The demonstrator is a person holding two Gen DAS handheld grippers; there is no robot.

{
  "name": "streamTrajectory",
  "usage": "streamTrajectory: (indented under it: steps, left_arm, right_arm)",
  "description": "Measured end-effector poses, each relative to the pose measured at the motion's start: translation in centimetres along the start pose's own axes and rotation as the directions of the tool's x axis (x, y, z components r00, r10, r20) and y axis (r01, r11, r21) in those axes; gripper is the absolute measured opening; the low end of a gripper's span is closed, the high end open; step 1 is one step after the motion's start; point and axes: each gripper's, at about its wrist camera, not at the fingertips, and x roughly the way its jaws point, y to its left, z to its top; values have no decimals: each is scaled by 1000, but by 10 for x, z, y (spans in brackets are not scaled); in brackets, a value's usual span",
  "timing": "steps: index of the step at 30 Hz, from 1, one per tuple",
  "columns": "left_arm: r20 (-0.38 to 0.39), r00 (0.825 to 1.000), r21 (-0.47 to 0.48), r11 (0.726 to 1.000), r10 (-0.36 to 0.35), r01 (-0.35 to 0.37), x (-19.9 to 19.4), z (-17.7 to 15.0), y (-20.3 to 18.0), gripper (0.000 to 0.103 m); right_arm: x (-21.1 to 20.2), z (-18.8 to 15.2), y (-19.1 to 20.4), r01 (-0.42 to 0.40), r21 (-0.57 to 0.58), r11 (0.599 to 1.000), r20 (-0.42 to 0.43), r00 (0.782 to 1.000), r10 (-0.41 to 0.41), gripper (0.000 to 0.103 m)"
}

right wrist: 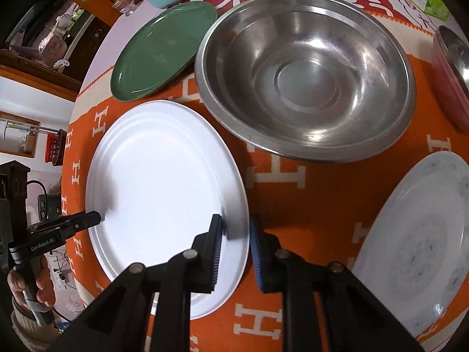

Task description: Organize plates and bowls

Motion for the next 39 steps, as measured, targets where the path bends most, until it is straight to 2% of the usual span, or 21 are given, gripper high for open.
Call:
streamTrajectory:
  steps: [9, 19, 30, 35, 39]
  left_arm:
    - [35, 999, 26, 999, 29, -30, -18, -5, -12, 18]
    - [94, 995, 73, 997, 29, -36, -77, -35, -33, 18]
    - [133, 991, 127, 991, 24, -41, -107, -101, -62, 18]
    - [122, 992, 141, 989, 20, -38, -94, -134, -74, 18]
    - [102, 994, 156, 986, 48, -63, -73, -157, -81, 19]
  right_arm:
    - [-8, -5, 6, 12, -14, 1000, 15, 1000, -12, 19]
    - [-52, -18, 16, 8, -33, 999, 25, 1000, -7, 19]
    - [-95, -81, 10, 9, -63, 998, 50, 999, -6, 19]
    - [-95, -112, -2, 26, -56, 998, 45, 999, -23, 19]
    - [-87, -135, -11, 45, -65, 997, 35, 998, -43, 19]
